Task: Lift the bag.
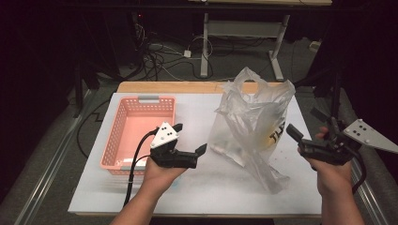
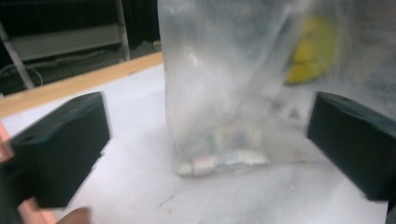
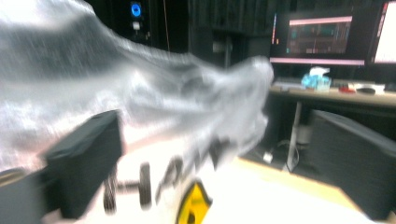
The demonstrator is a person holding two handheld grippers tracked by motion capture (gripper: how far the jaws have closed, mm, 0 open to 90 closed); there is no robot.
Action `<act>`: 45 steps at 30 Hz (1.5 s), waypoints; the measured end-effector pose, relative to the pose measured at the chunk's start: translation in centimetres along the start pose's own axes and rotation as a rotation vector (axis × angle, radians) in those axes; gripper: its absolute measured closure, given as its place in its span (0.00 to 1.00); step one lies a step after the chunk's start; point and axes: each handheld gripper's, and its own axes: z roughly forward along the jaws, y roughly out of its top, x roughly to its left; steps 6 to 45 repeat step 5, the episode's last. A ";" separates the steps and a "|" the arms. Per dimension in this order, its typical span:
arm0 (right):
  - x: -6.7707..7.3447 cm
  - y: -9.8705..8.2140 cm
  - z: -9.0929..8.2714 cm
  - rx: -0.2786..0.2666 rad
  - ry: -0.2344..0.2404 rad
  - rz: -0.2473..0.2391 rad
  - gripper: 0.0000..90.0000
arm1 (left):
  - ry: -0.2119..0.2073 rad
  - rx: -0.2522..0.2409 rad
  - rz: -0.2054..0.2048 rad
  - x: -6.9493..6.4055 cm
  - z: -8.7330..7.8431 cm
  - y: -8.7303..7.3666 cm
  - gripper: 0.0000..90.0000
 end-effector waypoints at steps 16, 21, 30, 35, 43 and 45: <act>0.1 -1.7 0.0 0.053 0.007 -0.006 0.00 | 0.015 -0.006 -0.007 0.1 -0.6 -0.3 0.00; 0.1 -1.7 0.0 0.053 0.007 -0.006 0.00 | 0.015 -0.006 -0.007 0.1 -0.6 -0.3 0.00; 0.1 -1.7 0.0 0.053 0.007 -0.006 0.00 | 0.015 -0.006 -0.007 0.1 -0.6 -0.3 0.00; 0.1 -1.7 0.0 0.053 0.007 -0.006 0.00 | 0.015 -0.006 -0.007 0.1 -0.6 -0.3 0.00; 0.1 -1.7 0.0 0.053 0.007 -0.006 0.00 | 0.015 -0.006 -0.007 0.1 -0.6 -0.3 0.00; 0.1 -1.7 0.0 0.053 0.007 -0.006 0.00 | 0.015 -0.006 -0.007 0.1 -0.6 -0.3 0.00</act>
